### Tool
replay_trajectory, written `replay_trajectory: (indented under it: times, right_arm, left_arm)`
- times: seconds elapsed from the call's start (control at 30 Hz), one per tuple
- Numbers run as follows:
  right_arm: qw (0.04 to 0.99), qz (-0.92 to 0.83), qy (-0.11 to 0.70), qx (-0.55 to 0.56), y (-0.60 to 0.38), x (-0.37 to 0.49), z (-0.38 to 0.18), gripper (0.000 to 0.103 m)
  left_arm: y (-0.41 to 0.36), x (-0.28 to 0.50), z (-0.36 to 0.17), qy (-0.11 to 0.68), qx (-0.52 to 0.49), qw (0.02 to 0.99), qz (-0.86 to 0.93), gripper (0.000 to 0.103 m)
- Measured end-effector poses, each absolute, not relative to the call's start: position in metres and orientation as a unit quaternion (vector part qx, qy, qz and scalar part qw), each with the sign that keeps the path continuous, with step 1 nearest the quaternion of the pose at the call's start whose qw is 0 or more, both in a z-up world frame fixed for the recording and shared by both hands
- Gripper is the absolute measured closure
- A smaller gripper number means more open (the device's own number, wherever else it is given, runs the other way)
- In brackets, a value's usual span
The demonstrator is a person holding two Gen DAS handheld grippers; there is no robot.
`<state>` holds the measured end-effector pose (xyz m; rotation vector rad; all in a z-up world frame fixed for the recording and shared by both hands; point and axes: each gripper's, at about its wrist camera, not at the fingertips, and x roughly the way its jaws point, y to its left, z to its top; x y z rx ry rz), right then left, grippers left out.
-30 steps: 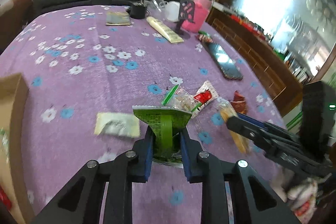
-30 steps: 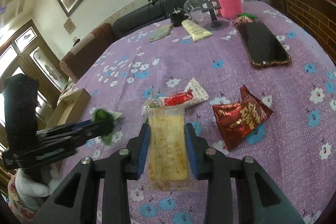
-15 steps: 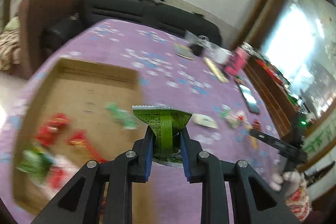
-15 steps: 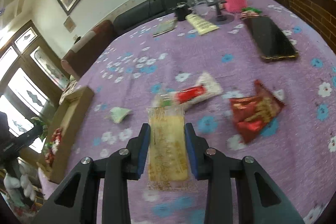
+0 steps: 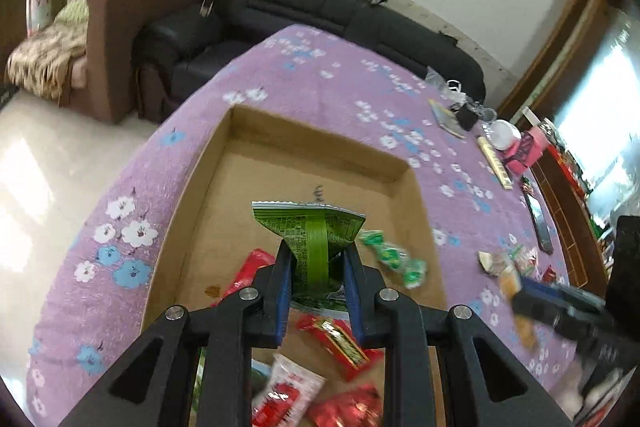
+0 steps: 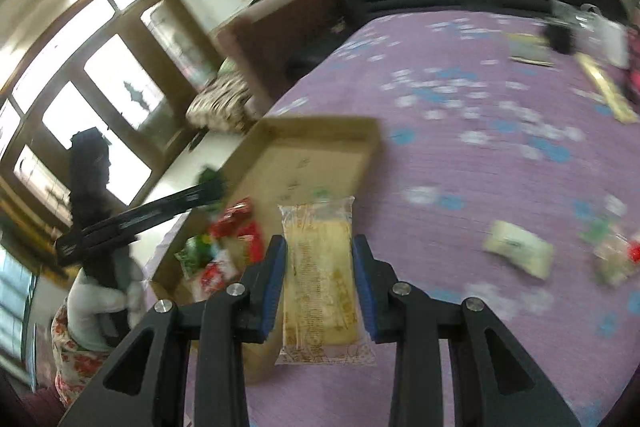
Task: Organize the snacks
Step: 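Carry the biscuit pack and green bag over the box and open both grippers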
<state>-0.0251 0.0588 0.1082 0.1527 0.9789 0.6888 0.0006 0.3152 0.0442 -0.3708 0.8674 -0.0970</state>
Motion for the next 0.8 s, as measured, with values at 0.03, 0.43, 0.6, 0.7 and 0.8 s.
replay_trajectory:
  times: [0.03, 0.43, 0.6, 0.7, 0.8]
  right_arm:
    - [0.818, 0.331, 0.466, 0.062, 0.079, -0.022, 0.104, 0.07]
    - [0.8, 0.334, 0.499, 0.013, 0.171, -0.002, 0.062, 0.07]
    - [0.803, 0.325, 0.499, 0.018, 0.169, 0.001, 0.055, 0.068]
    - [0.807, 0.321, 0.495, 0.025, 0.165, 0.0, 0.059, 0.066]
    - [0.81, 0.325, 0.488, 0.028, 0.16, -0.005, 0.068, 0.06]
  left_arm:
    - [0.318, 0.004, 0.04, 0.422, -0.189, 0.885, -0.047, 0.079]
    - [0.339, 0.014, 0.029, 0.414, -0.243, 0.876, -0.048, 0.079]
    - [0.342, 0.014, 0.028, 0.408, -0.252, 0.877, -0.04, 0.057]
    - [0.344, 0.01, 0.032, 0.393, -0.263, 0.881, -0.031, 0.041]
    - [0.345, 0.003, 0.038, 0.378, -0.276, 0.883, -0.038, 0.039]
